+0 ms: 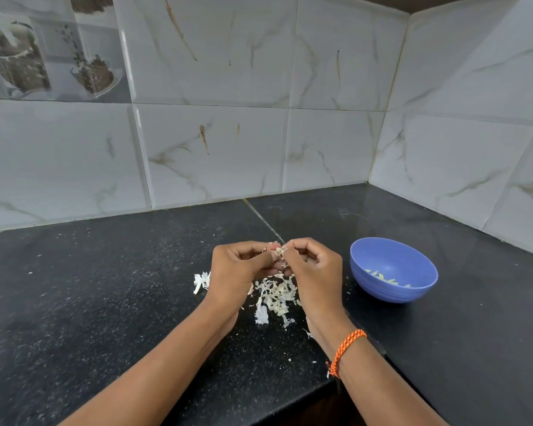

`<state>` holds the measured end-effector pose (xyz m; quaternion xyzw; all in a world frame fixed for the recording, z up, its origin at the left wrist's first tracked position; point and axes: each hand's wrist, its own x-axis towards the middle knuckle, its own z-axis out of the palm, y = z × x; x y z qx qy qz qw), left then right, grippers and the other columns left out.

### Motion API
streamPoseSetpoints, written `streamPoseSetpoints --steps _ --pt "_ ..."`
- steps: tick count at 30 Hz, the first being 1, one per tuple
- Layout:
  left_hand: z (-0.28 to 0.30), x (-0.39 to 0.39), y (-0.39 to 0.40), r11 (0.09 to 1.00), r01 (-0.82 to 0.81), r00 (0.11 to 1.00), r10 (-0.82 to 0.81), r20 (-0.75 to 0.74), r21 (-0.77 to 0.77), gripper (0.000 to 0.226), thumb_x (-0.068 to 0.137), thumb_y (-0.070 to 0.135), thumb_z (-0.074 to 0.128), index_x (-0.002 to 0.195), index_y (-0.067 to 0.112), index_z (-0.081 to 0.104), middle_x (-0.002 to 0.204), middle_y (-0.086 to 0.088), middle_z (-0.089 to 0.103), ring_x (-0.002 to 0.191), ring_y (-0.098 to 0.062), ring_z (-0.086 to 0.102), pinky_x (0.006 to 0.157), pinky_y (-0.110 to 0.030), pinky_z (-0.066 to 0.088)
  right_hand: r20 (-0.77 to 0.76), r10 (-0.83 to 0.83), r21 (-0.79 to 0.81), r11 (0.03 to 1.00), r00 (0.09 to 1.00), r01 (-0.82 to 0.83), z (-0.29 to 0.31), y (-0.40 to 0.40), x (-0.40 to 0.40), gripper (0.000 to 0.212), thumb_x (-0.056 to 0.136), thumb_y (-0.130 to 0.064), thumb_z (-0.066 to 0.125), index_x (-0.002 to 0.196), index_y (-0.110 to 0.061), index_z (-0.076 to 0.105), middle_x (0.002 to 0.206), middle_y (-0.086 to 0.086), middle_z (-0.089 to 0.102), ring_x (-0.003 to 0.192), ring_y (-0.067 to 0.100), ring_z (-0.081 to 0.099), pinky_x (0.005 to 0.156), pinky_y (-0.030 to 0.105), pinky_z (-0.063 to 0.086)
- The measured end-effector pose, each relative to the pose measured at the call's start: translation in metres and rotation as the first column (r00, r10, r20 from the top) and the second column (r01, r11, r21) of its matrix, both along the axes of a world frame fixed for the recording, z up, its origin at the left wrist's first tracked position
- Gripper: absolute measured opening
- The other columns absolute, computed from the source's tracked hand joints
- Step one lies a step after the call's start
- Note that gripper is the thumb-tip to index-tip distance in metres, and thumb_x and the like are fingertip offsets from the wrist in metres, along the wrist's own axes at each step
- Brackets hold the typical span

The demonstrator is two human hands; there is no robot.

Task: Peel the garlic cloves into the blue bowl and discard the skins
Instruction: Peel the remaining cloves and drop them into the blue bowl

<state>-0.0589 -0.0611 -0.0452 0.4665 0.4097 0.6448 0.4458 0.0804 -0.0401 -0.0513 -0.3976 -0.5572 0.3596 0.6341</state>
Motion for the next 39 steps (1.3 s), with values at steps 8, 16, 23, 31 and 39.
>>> streamPoseSetpoints --steps 8,16,23,31,39 --pt "0.004 -0.005 0.002 0.997 0.066 0.998 -0.067 -0.009 -0.049 0.011 0.095 0.008 0.078 0.101 0.001 0.085 0.095 -0.021 0.082 0.095 -0.035 0.081 0.088 -0.034 0.067 0.248 -0.150 0.213 0.972 0.957 0.098 -0.005 0.001 0.005 0.009 0.092 -0.010 0.079 0.093 -0.019 0.080 0.087 -0.010 0.075 0.083 0.013 0.071 0.070 0.021 0.057" --pt "-0.002 -0.009 0.007 0.996 0.035 0.999 -0.033 0.026 -0.086 0.014 0.095 0.005 0.078 0.108 -0.001 0.082 0.097 -0.022 0.081 0.094 -0.033 0.081 0.087 -0.033 0.067 0.396 -0.104 0.129 0.990 0.912 0.057 -0.010 0.012 0.013 0.026 0.107 -0.009 0.058 0.109 -0.024 0.079 0.110 -0.016 0.065 0.100 0.009 0.067 0.086 0.034 0.059" --pt "-0.005 -0.010 0.009 0.998 0.017 0.999 -0.018 -0.030 -0.062 0.015 0.090 -0.001 0.082 0.105 0.000 0.083 0.095 -0.023 0.081 0.089 -0.034 0.081 0.087 -0.037 0.067 0.409 -0.198 0.191 0.973 0.891 0.129 -0.002 0.007 0.016 0.013 0.100 -0.019 0.070 0.090 -0.021 0.080 0.087 -0.013 0.071 0.084 0.007 0.067 0.070 0.024 0.054" --pt "-0.004 -0.010 0.009 0.996 0.052 0.999 -0.052 0.003 -0.070 0.018 0.089 0.001 0.083 0.107 0.000 0.083 0.098 -0.023 0.081 0.095 -0.036 0.081 0.086 -0.033 0.067 0.360 -0.130 0.125 0.988 0.924 0.090 0.002 0.008 0.018 0.013 0.098 -0.014 0.072 0.099 -0.027 0.076 0.095 -0.012 0.073 0.090 0.005 0.068 0.076 0.016 0.053" --pt "-0.005 -0.008 0.007 0.995 0.083 0.997 -0.083 -0.002 -0.050 0.017 0.093 0.009 0.080 0.107 0.000 0.082 0.099 -0.023 0.081 0.094 -0.036 0.080 0.084 -0.032 0.067 0.276 -0.066 0.126 0.992 0.959 0.032 0.002 0.005 0.010 0.030 0.093 -0.004 0.074 0.114 -0.026 0.070 0.079 -0.008 0.076 0.078 0.010 0.074 0.069 0.020 0.055"
